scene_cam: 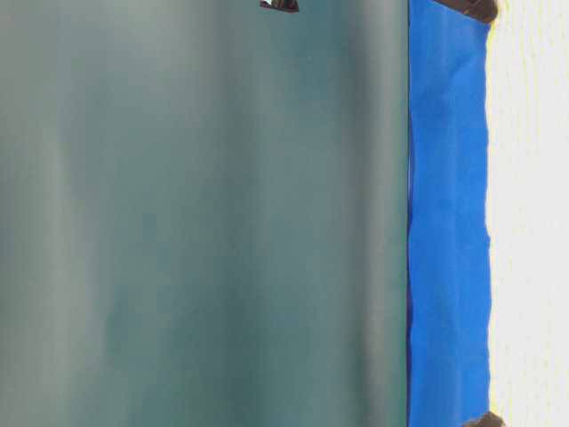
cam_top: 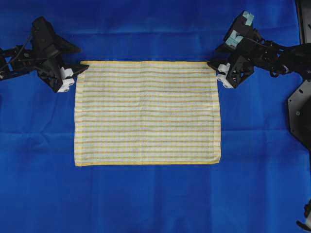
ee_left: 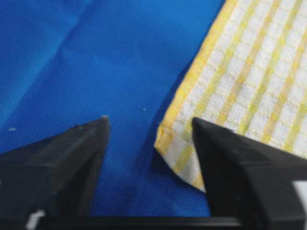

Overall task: Fold the yellow towel.
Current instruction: 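Move both grippers to the far corners of the yellow checked towel, then grasp the far corners and fold the far edge toward the near edge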

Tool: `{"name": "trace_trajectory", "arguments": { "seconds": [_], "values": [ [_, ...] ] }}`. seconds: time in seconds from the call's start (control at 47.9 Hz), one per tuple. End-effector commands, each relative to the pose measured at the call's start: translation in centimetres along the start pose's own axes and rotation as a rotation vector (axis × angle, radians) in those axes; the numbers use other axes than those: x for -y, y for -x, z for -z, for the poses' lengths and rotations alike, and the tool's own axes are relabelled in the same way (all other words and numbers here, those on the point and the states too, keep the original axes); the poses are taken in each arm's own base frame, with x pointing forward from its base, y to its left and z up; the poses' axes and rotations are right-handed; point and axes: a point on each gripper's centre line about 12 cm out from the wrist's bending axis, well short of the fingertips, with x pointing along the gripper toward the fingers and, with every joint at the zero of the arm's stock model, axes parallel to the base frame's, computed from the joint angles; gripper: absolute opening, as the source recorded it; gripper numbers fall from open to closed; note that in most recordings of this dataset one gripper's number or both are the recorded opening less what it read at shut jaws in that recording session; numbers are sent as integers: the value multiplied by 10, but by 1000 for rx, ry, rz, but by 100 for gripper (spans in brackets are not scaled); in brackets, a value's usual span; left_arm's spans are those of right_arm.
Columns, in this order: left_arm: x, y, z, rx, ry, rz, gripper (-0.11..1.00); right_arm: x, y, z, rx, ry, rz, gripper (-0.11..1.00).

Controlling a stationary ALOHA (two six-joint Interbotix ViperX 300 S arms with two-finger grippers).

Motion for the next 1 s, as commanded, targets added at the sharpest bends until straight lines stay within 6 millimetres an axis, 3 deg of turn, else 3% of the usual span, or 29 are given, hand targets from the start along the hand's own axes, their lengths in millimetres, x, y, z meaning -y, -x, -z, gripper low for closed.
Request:
{"name": "trace_trajectory", "arguments": {
  "seconds": [0.0, 0.042, 0.167, 0.25, 0.647, 0.981],
  "values": [
    [-1, -1, -4, 8, -2, -3, 50, 0, -1, -7, 20, -3, 0, 57],
    [-1, -1, -3, 0, -3, -3, 39, 0, -1, -5, 17, -3, 0, 52],
    [-1, -1, 0, -21, -2, -3, 15, 0, 0, -3, 8, 0, -1, 20],
    [-1, -1, 1, -26, 2, -3, 3, 0, 0, -4, 12, 0, -1, 3],
    [0, -2, -19, 37, -5, -2, 2, -1, 7, -12, 48, -8, -7, 2],
    [1, 20, -41, 73, -9, 5, 2, -4, 31, -31, 115, -16, -30, 2]
  ]
}}
